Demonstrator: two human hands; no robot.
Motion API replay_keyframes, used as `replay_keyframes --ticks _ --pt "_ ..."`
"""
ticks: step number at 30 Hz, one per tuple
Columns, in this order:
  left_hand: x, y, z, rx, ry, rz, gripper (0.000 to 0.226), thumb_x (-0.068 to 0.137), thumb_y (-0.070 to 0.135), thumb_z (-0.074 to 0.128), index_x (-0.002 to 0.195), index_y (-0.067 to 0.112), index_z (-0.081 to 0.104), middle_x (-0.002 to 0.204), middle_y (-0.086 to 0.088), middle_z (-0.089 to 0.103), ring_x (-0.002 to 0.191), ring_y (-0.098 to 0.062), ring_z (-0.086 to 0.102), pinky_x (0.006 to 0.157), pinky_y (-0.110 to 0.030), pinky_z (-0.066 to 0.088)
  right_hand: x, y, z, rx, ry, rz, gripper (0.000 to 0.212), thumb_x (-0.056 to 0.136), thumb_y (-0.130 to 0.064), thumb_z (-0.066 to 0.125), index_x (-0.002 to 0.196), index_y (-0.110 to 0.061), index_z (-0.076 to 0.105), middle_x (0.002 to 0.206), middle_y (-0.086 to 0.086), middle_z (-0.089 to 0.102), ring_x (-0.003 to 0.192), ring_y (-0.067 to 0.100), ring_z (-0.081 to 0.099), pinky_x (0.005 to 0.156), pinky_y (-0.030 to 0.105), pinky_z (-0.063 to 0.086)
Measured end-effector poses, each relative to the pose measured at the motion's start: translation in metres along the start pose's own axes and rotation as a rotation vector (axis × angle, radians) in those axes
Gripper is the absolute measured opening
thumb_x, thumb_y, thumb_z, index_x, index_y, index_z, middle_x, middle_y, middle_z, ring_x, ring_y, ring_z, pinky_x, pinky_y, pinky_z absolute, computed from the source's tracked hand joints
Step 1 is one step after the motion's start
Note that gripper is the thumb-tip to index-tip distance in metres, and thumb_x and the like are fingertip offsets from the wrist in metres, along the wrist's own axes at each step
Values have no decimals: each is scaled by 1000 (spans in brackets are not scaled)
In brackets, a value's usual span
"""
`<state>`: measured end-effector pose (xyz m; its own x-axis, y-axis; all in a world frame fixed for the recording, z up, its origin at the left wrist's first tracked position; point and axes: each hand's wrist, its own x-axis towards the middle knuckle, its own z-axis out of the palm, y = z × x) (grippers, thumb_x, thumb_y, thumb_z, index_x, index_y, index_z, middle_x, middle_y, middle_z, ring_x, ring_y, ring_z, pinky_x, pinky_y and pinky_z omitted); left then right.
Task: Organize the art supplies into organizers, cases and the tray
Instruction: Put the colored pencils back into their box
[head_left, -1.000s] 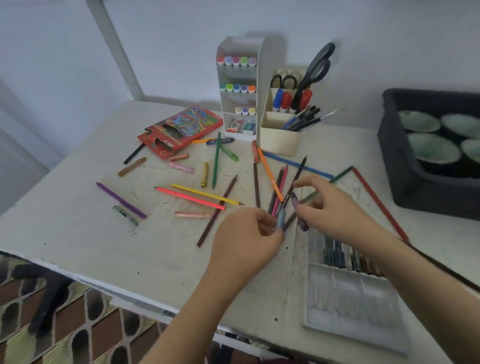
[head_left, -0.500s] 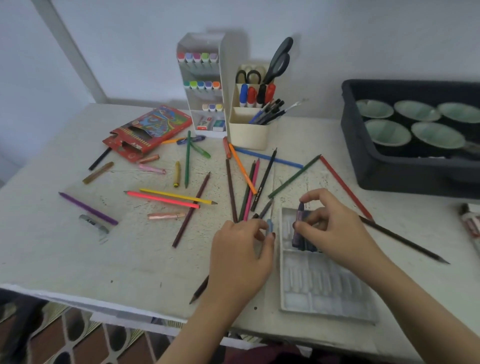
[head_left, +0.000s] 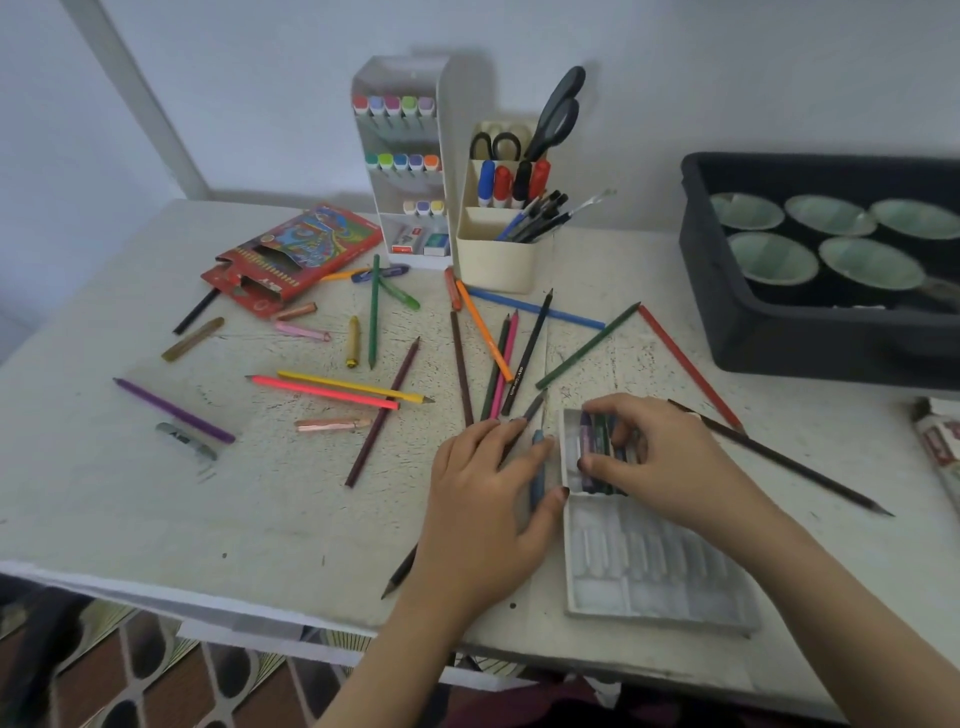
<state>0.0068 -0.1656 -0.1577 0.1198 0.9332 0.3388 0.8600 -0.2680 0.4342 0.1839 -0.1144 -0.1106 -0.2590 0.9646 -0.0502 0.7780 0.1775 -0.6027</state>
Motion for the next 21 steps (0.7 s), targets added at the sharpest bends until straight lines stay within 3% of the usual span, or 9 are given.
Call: replay_keyframes --ticks 5,8,11,15,21 --pt "1 1 -1 1 -8 -43 53 83 51 49 127 23 58 127 4 58 122 -18 46 103 -34 33 2 -1 4 -24 -19 17 57 77 -34 74 127 -31 45 87 -19 40 77 -4 43 61 15 31" --pt "2 2 -1 -14 0 -50 56 82 51 50 130 23 55 126 6 57 121 -16 45 103 -31 30 6 -3 2 -11 -39 45 62 75 -32 76 127 -34 42 83 -14 42 71 0 44 56 18 30" --pt "2 1 -1 -21 3 -54 54 82 52 50 130 27 55 127 7 57 122 -17 45 103 -31 29 8 -4 -2 -28 -63 23 54 75 -33 76 120 -37 47 84 -8 46 69 3 46 55 19 30" --pt "2 0 0 -6 2 -20 44 84 49 49 123 35 61 126 2 59 120 -21 46 101 -33 29 2 -2 0 -56 -1 -13 45 82 -36 68 124 -37 55 90 -14 42 78 -2 43 62 14 31" --pt "3 -3 3 -1 -9 -5 40 85 47 49 120 36 63 126 0 59 118 -21 48 99 -33 31 -6 -3 8 -197 -20 -40 42 90 -36 58 131 -28 54 102 -8 36 88 5 43 78 22 40"
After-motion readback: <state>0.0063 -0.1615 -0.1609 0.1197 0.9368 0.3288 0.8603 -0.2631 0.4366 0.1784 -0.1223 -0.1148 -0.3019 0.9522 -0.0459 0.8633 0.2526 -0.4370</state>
